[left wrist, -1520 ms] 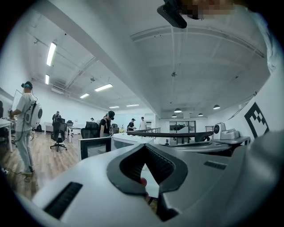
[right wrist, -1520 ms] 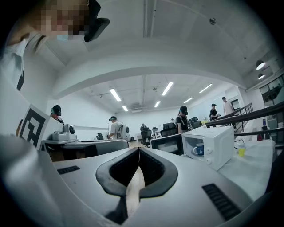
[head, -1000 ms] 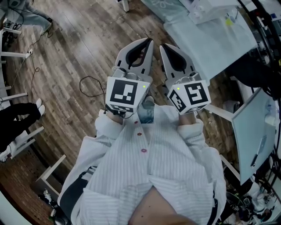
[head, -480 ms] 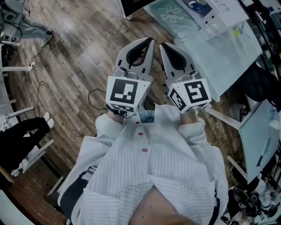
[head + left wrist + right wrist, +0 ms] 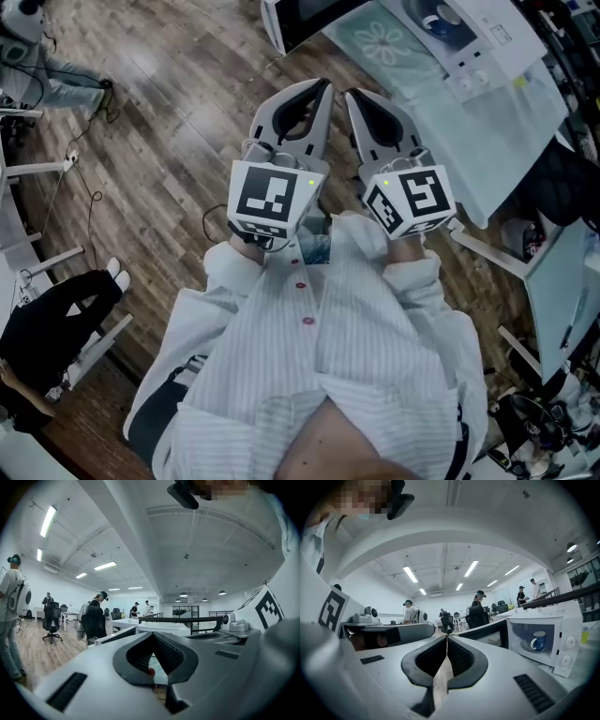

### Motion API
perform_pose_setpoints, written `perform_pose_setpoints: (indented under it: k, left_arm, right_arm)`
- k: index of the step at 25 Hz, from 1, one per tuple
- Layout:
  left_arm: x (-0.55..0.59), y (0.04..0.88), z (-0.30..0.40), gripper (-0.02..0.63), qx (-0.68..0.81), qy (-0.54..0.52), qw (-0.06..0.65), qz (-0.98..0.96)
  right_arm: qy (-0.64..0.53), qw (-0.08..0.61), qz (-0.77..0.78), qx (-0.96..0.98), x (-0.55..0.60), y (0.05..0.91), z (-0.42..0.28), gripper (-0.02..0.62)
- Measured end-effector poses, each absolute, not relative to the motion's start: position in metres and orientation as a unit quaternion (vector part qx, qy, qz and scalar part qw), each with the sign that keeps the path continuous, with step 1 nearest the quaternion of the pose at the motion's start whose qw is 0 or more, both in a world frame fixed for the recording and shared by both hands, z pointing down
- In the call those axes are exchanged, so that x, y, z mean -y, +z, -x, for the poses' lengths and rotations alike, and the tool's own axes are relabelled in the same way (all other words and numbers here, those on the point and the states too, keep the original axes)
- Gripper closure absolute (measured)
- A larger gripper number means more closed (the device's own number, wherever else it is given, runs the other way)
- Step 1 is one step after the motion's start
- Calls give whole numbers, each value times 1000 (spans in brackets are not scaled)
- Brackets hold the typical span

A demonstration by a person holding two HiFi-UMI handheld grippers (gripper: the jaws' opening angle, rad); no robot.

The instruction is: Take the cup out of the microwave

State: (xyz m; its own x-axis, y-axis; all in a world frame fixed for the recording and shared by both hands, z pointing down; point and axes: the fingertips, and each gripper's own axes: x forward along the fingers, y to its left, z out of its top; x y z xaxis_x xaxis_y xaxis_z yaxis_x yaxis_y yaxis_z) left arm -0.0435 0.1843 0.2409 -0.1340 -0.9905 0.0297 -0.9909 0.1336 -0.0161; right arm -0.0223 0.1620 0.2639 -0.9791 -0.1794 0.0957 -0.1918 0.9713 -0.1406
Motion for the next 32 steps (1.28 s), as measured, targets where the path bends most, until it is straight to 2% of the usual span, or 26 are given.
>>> perform_pose_setpoints:
  k: [19,32]
  left_arm:
    - [-125,263,85,598,728,25,12,-685]
    - [11,242,119,598,695,28,-3,-719]
  right_arm:
    - [95,55,-146,983,-98,288,56,560]
    - [100,41,-183,977,31,272,94,560]
